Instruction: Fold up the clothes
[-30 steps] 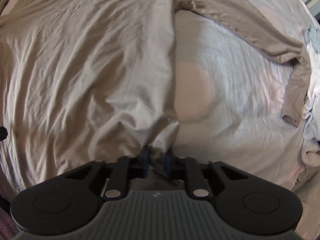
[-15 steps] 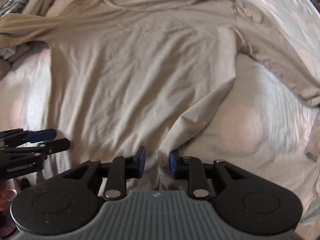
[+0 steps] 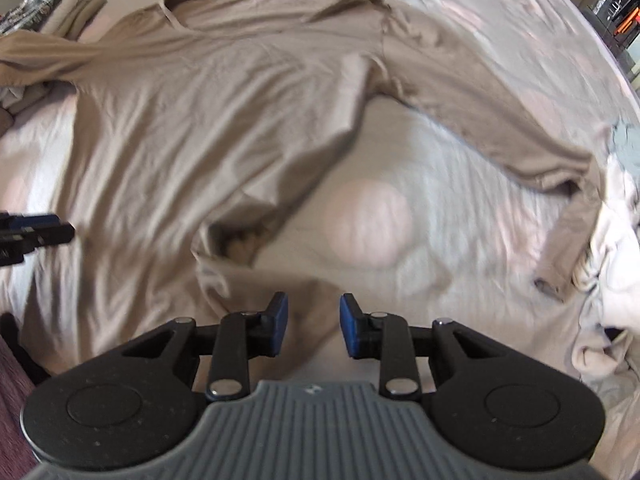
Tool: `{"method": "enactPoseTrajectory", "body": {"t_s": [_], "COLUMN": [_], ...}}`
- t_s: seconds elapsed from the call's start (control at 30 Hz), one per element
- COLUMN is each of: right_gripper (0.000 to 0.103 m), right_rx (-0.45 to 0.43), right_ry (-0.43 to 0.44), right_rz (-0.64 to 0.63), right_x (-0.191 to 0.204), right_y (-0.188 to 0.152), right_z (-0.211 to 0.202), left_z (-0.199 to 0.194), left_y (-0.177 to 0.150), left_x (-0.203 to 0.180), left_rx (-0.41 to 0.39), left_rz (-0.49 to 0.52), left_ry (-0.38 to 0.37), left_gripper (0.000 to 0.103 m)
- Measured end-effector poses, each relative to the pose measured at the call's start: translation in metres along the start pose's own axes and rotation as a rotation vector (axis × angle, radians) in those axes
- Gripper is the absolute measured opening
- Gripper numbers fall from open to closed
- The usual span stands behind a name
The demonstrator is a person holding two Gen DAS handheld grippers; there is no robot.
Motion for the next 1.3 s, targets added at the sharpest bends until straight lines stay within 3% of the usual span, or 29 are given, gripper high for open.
{"method": "enactPoseTrajectory", "body": {"t_s": [0.07, 0.2, 0.27, 0.33, 0.37, 0.43, 0.63, 0.87, 1.03, 1.3], "right_gripper": [0.045, 0.047, 0.034, 0.027, 0.014, 0.004, 0.004, 0.011, 0.026, 0.026], "right_rx": [0.028, 0.082, 0.102, 0.089, 0.082, 0.065, -0.057, -0.177, -0.219, -0.213], "right_ry": [0.025, 0.055, 0.064, 0.051, 0.044, 0.034, 0.105, 0.281, 0.283, 0.158], "right_rz": [0.025, 0.036, 0.035, 0.017, 0.008, -0.004, 0.024, 0.037, 0.04, 0.11], "right_x": [-0.005, 0.003, 0.009, 0.015, 0.017, 0.022, 0.046, 0.094, 0.101, 0.052], "right_y": [-0.014, -0.036, -0.045, -0.045, -0.045, -0.045, -0.02, 0.017, 0.028, 0.005], "right_z": [0.007, 0.027, 0.036, 0.033, 0.032, 0.028, -0.002, -0.024, -0.036, -0.037], "left_z": [0.0, 0.001, 0.003, 0.005, 0.006, 0.007, 0.004, 0.005, 0.005, 0.005], "left_y": [-0.003, -0.009, -0.01, -0.011, -0.012, -0.012, -0.013, -0.012, -0.012, -0.013], "left_x": [-0.002, -0.003, -0.001, 0.002, 0.003, 0.002, -0.004, 0.001, 0.001, -0.001], "left_rx": [-0.001, 0.005, 0.015, 0.026, 0.029, 0.029, 0.018, 0.018, 0.019, 0.017], "left_rz": [0.033, 0.064, 0.062, 0.054, 0.052, 0.055, 0.083, 0.064, 0.066, 0.074], "left_ry": [0.03, 0.05, 0.057, 0.068, 0.073, 0.072, 0.068, 0.077, 0.08, 0.083], "left_gripper": [0.046, 0.046, 0.046, 0.046, 0.046, 0.046, 0.046, 0.046, 0.046, 0.046]}}
Point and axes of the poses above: each gripper's, at about its wrist camera, not at the fingertips, and z roughly the way its jaws point, x to its left, y to its top, the point moved 9 cm from there along z, roughly the way its jaws point, and after that the axes turned 11 degrees about -z, right-handed, at the moved point
